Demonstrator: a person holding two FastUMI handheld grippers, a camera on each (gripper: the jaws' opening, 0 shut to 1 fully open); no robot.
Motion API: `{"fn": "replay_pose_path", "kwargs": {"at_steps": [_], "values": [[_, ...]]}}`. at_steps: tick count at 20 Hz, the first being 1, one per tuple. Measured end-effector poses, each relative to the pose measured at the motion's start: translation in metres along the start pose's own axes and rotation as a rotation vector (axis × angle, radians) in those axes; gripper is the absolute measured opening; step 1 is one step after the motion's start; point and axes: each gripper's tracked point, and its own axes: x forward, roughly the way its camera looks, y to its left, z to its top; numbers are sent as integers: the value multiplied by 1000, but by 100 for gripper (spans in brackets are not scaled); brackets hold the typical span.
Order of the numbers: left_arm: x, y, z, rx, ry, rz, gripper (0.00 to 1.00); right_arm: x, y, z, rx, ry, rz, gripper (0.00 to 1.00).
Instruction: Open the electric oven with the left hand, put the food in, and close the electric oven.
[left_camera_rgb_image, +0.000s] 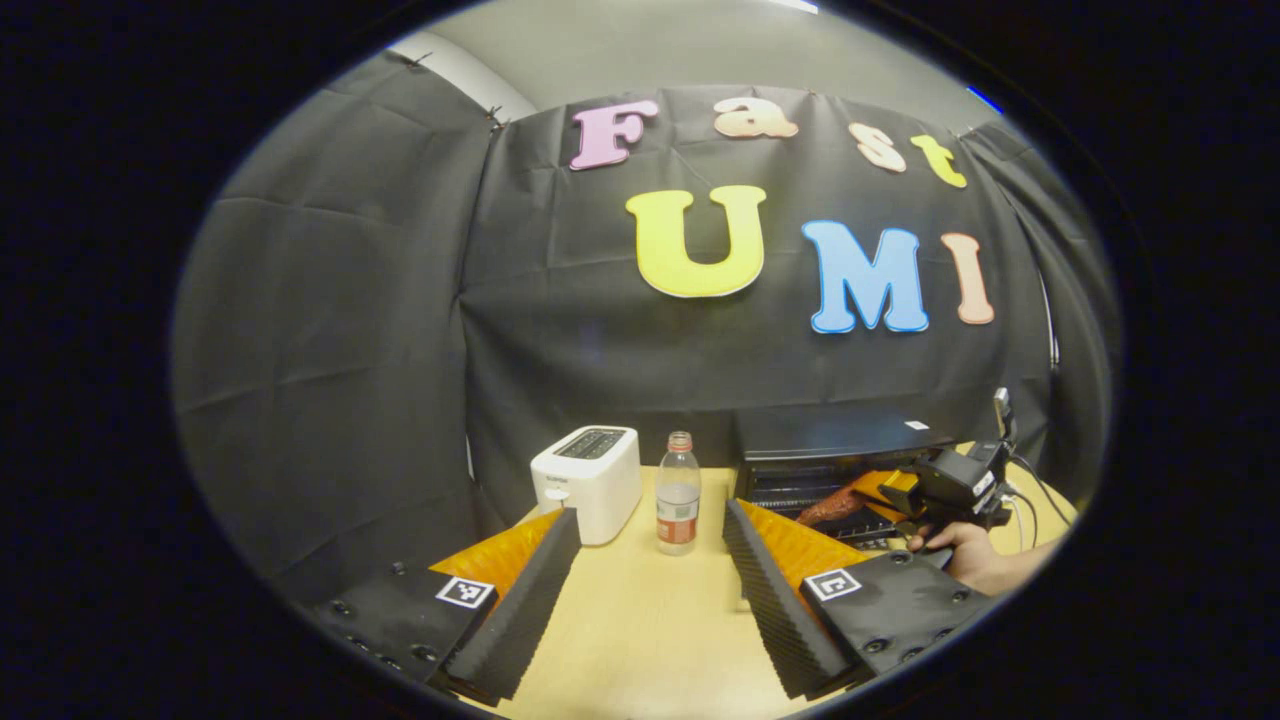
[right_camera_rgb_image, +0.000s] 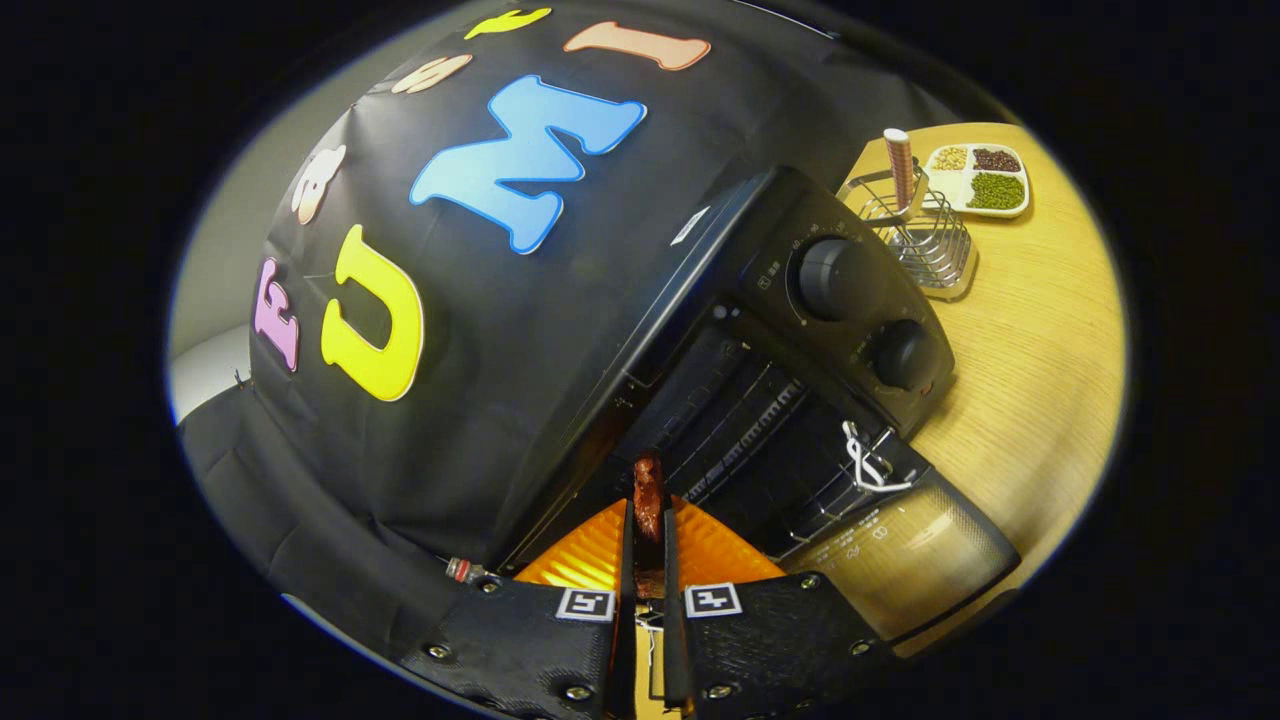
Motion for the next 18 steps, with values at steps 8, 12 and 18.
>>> {"fn": "replay_pose_path", "kwargs": {"at_steps": [8, 12, 18], "values": [[1, -3, -5, 13, 19, 20, 97, 13, -33, 4, -158, 25, -117, 24], [1, -10, -5, 27, 21, 17, 100, 9, -39, 14, -251, 10, -131, 68], [1, -37, -3, 10, 12, -25, 100, -22, -33, 26, -376, 13, -102, 97]]}}
